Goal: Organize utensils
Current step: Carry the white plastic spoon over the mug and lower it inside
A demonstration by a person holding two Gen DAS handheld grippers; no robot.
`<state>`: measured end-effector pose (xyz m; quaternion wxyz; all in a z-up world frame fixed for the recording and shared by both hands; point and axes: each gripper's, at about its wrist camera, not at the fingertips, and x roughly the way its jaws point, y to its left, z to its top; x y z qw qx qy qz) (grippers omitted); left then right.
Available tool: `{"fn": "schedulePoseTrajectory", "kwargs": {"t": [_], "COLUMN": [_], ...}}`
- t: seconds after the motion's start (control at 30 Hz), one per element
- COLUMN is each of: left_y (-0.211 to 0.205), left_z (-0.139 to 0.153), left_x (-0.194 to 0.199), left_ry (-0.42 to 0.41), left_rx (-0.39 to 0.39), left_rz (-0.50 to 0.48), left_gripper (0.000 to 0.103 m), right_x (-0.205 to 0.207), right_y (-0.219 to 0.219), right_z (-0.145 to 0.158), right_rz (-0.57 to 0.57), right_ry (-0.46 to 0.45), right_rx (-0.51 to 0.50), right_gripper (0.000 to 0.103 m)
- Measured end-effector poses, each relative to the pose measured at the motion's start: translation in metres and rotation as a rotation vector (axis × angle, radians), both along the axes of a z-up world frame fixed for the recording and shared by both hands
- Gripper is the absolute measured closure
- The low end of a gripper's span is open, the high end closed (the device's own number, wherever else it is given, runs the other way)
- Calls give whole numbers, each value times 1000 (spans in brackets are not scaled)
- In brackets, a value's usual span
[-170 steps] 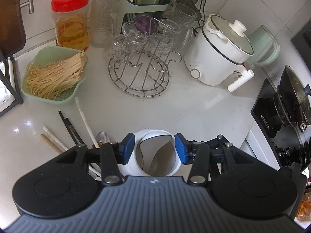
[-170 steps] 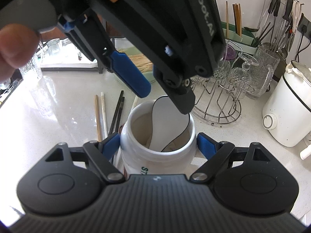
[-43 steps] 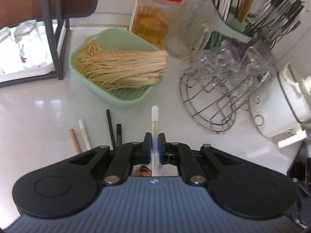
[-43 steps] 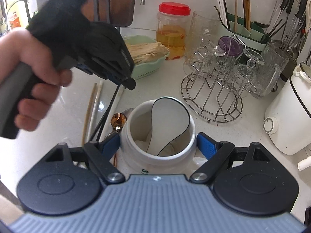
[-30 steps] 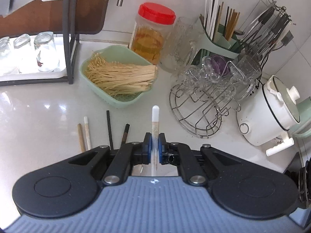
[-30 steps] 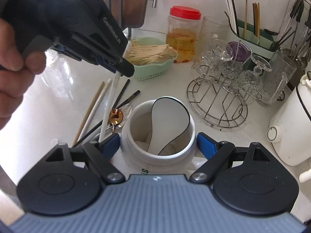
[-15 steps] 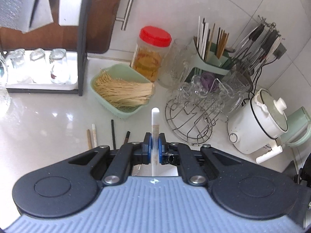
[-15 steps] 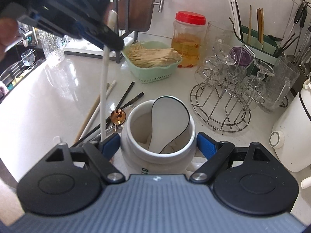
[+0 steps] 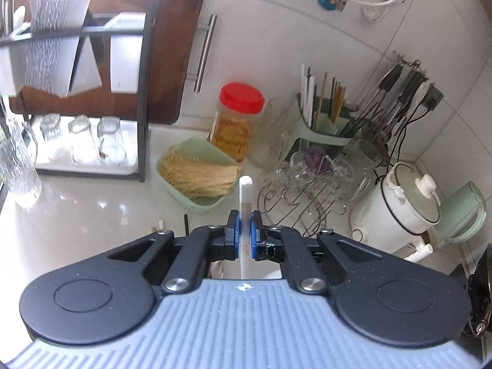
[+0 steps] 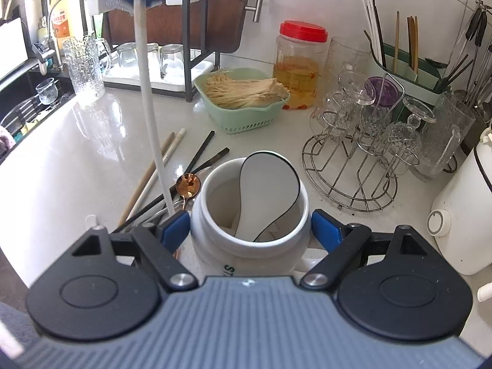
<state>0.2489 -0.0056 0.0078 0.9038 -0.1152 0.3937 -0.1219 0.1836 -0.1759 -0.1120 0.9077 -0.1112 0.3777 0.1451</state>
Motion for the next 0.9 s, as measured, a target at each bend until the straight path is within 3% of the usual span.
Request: {"fn": "schedulePoseTrajectory", "kwargs": {"t": [0.57, 0.9], "left_y": [-33, -58], "left_z": [80, 73], "left_x": [1, 4], "left_ry": [-148, -113], "left_rx": [47, 59], "left_rz": [-80, -119], "left_gripper": [95, 95], "right_x": [-1, -1], "right_y": [0, -1], "right_z": [0, 0], "right_rz": [12, 13], "right_ry": [-2, -1], "right_rx": [-3, 9], "right_gripper": [15, 15]}}
